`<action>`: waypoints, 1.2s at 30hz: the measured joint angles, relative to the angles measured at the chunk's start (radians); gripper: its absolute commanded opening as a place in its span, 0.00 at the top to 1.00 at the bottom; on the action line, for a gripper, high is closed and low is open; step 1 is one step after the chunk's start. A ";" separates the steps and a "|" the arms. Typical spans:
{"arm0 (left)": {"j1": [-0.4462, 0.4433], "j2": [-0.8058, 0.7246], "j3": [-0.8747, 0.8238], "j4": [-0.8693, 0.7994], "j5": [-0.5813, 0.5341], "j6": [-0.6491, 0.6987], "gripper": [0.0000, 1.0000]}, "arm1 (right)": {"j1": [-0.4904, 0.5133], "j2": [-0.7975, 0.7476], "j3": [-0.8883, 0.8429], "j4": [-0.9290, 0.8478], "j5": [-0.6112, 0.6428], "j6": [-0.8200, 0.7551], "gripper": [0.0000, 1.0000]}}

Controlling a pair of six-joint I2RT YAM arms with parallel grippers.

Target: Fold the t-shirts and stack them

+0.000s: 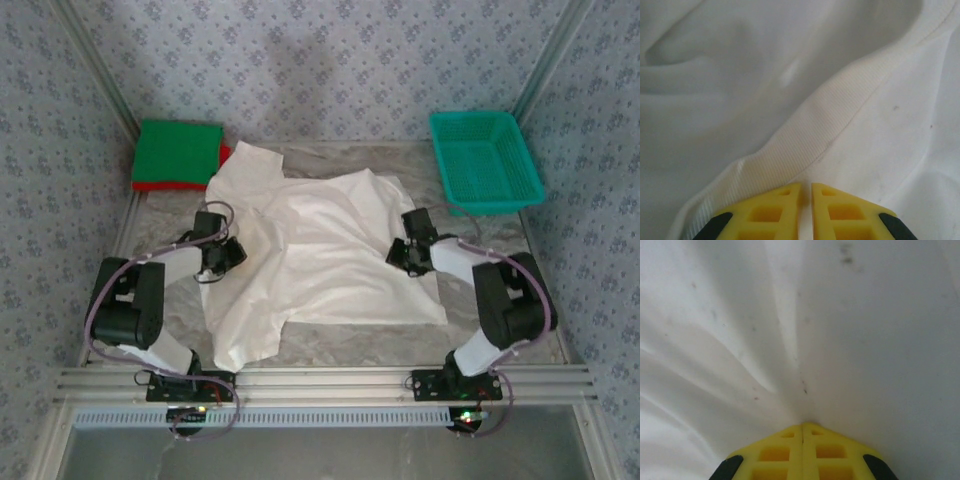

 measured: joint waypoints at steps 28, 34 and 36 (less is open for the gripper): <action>0.036 0.469 1.004 -0.343 -0.022 0.338 0.48 | -0.159 0.472 0.830 -0.226 0.004 -0.174 0.50; 0.072 0.582 0.999 -0.360 0.008 0.338 0.48 | -0.167 0.597 0.894 -0.248 -0.069 -0.191 0.55; 0.089 0.583 0.985 -0.356 0.014 0.332 0.49 | -0.164 0.642 0.935 -0.247 -0.094 -0.188 0.62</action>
